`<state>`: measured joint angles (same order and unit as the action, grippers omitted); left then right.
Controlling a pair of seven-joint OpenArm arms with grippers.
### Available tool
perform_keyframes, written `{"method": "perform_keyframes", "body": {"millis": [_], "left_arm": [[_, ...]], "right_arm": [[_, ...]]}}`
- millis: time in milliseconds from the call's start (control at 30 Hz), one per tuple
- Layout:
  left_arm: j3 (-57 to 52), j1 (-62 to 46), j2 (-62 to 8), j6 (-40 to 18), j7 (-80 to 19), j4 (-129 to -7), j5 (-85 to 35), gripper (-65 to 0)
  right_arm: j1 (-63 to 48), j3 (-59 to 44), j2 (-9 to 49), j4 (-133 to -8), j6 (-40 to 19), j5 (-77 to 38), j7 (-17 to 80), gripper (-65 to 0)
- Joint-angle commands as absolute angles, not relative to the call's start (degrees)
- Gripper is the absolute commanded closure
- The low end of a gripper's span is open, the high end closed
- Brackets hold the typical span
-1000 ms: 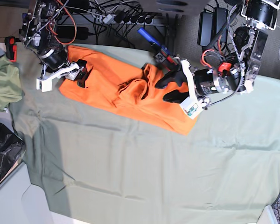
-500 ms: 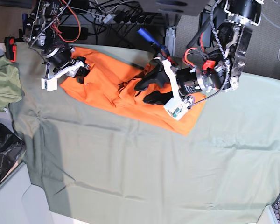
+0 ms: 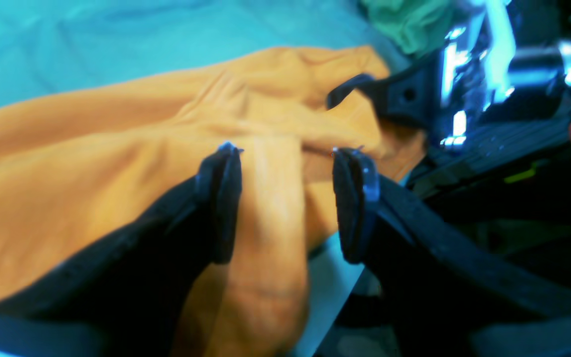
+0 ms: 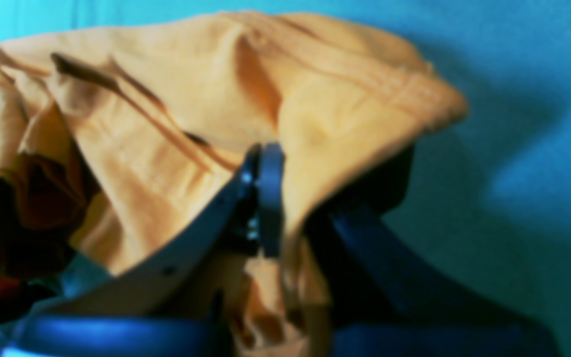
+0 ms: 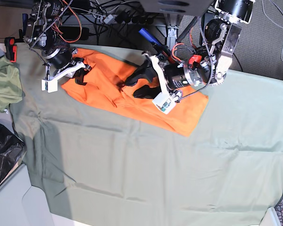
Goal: Fold the T-shirt properly
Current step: 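Open the left gripper and withdraw the left arm, then grasp the folded bundle with the right gripper and fold it over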
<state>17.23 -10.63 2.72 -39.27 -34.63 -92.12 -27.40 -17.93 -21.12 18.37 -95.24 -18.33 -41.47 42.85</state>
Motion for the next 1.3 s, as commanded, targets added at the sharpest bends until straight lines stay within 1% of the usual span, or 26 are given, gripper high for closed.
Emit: {"method": "perform_keyframes", "body": {"millis": [0,167,300,433,600,767,833,967,1133,1267], "left_arm": [[17.4,-10.1,3.7,-40.0,-33.2,-92.9,-28.4,-32.9],[17.0,-10.0,3.8,-40.0,-34.9,-93.4,-29.1,-32.8],[14.4,-9.6,2.1,-40.0,-40.4,-99.9,-36.4,-32.8],[11.0,-9.5,-3.3,-40.0,-41.2,-104.5,-36.5,-32.8],[4.3,-9.5,-11.3,-40.0,-41.0,-105.7,-38.4,-32.8],[-2.7,-10.1,-19.9,-40.0,-41.0,-105.7,-40.0,-32.8],[-5.4,-10.7,-23.2,-40.0,-41.0,-105.7,-41.4,-32.8],[-9.1,-11.0,-28.1,-40.0,-42.7,-105.7,-45.8,-32.8],[-9.7,-11.0,-30.6,-40.0,-44.3,-105.7,-47.9,-32.8],[-9.7,-11.0,-31.7,-40.0,-45.3,-105.7,-49.6,-32.8]], "right_arm": [[-17.7,-21.4,19.2,-96.0,-23.4,-40.7,41.8,0.0],[-17.7,-23.1,19.3,-96.0,-23.4,-40.6,41.8,0.0],[-17.6,-25.4,19.9,-96.7,-23.7,-47.0,42.2,0.0],[-17.6,-25.6,19.8,-102.0,-24.9,-48.6,43.3,0.0],[-17.4,-25.6,19.5,-110.4,-24.9,-48.5,43.3,0.0],[-16.1,-23.8,15.0,-115.6,-24.9,-48.4,43.1,0.0],[-15.6,-21.3,12.1,-116.1,-24.9,-47.3,42.5,0.0],[-13.7,-14.1,6.6,-115.9,-24.9,-41.3,40.2,0.0],[-12.3,-6.7,1.7,-115.7,-24.8,-33.1,37.0,0.0],[-11.4,-1.7,-1.5,-114.1,-24.8,-27.4,36.4,0.0]]}}
